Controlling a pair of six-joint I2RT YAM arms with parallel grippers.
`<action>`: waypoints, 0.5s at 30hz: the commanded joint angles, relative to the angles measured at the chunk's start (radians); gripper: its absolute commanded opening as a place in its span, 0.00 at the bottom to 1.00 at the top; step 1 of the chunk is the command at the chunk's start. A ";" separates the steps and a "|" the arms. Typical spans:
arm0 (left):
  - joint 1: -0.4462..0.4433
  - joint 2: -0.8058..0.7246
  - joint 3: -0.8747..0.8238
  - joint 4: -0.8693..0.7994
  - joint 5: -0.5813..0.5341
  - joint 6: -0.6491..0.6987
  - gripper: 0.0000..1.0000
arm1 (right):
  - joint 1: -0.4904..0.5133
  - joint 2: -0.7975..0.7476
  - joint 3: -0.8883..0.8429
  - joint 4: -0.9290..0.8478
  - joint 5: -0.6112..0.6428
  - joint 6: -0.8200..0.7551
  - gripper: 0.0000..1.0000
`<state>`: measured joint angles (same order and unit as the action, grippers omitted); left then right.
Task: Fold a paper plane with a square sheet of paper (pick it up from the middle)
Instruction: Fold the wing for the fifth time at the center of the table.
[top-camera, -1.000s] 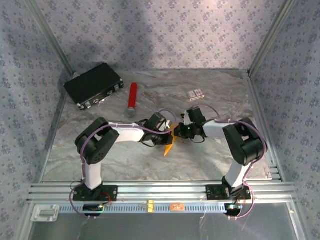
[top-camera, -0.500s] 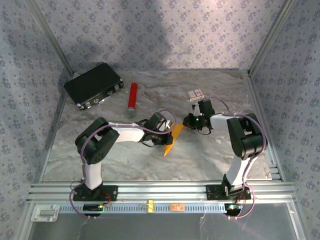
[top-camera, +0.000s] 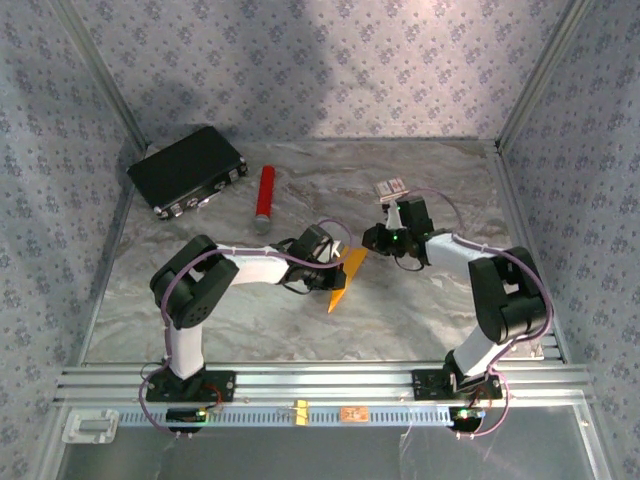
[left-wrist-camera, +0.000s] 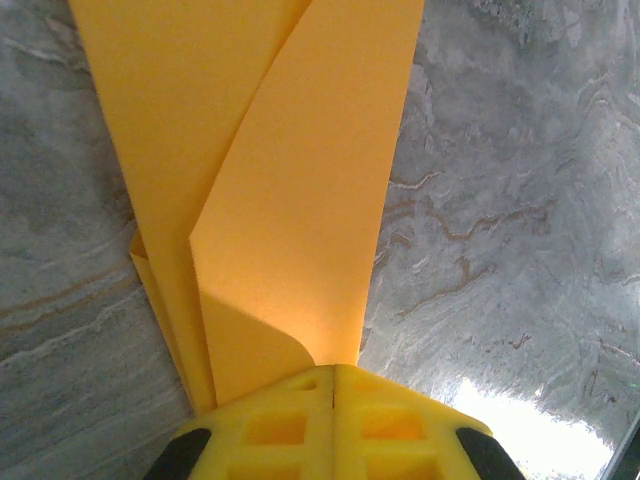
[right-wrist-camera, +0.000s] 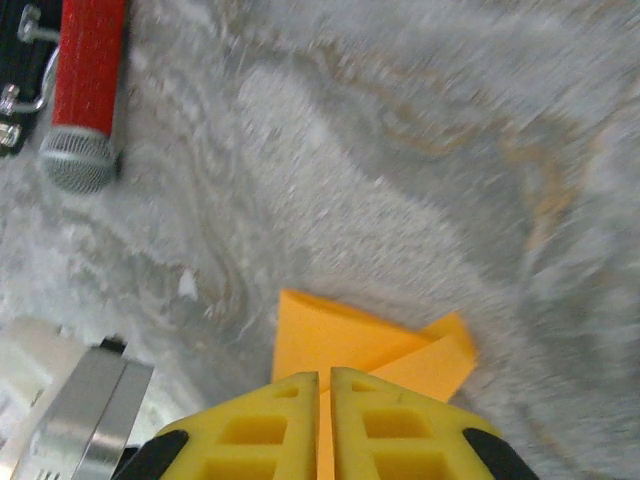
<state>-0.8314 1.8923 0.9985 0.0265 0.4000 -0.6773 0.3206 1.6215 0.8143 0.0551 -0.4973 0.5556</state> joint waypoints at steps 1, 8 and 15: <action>-0.005 0.002 -0.024 -0.111 -0.007 0.009 0.00 | 0.050 0.017 -0.035 0.024 -0.078 0.045 0.11; -0.005 -0.004 -0.029 -0.093 -0.003 -0.002 0.01 | 0.095 0.074 -0.090 0.061 -0.044 0.097 0.10; -0.005 -0.057 -0.005 -0.117 0.015 -0.010 0.03 | 0.082 0.135 -0.126 0.043 0.054 0.113 0.07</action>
<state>-0.8318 1.8812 0.9985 0.0078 0.4000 -0.6815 0.4122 1.7134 0.7200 0.1200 -0.5220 0.6472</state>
